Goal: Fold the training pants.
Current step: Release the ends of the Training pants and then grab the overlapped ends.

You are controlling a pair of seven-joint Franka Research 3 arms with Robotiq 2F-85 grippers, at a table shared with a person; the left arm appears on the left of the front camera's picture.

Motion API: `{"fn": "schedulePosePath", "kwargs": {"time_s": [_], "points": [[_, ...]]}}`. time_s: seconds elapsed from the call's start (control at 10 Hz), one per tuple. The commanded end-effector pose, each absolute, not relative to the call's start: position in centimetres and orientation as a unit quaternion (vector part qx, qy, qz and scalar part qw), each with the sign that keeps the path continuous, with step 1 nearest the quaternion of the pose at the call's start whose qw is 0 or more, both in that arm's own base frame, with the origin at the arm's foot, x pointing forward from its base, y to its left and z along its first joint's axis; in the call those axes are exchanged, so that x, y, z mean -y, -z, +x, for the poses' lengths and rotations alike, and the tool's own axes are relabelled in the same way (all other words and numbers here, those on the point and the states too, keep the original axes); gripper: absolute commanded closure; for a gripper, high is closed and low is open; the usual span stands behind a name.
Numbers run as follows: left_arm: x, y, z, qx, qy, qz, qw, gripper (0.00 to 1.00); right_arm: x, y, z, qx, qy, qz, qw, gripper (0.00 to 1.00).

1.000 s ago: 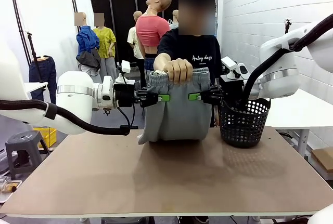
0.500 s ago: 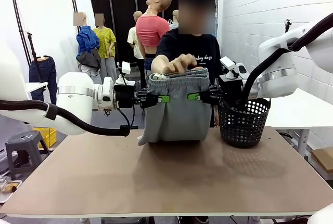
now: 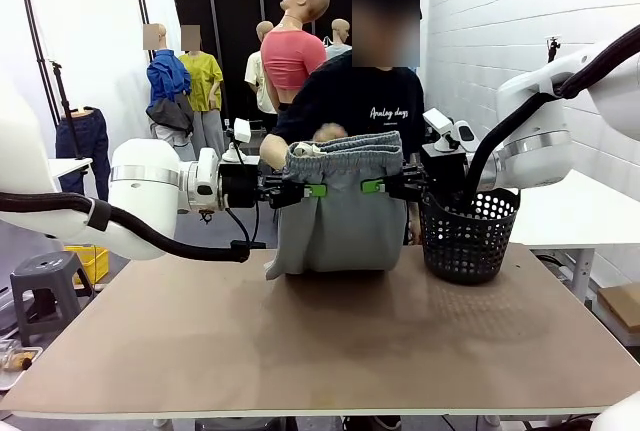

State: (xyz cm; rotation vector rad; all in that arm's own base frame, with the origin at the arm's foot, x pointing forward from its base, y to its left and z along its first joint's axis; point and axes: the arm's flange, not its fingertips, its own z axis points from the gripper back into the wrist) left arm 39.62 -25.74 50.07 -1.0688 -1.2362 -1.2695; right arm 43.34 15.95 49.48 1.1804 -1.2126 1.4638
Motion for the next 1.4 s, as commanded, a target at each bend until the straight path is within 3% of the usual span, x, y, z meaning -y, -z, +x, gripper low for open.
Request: {"fn": "schedulePosePath", "kwargs": {"time_s": [0.0, 1.3], "points": [[25.81, -50.51, 39.47, 0.518, 0.528, -0.439, 0.511, 1.00, -15.87, -49.44, 43.09, 0.490, -0.589, 0.478, 0.430, 1.00], [25.81, -50.51, 39.47, 0.518, 0.528, -0.439, 0.511, 1.00, -15.87, -49.44, 43.09, 0.490, -0.589, 0.478, 0.430, 1.00]]}}
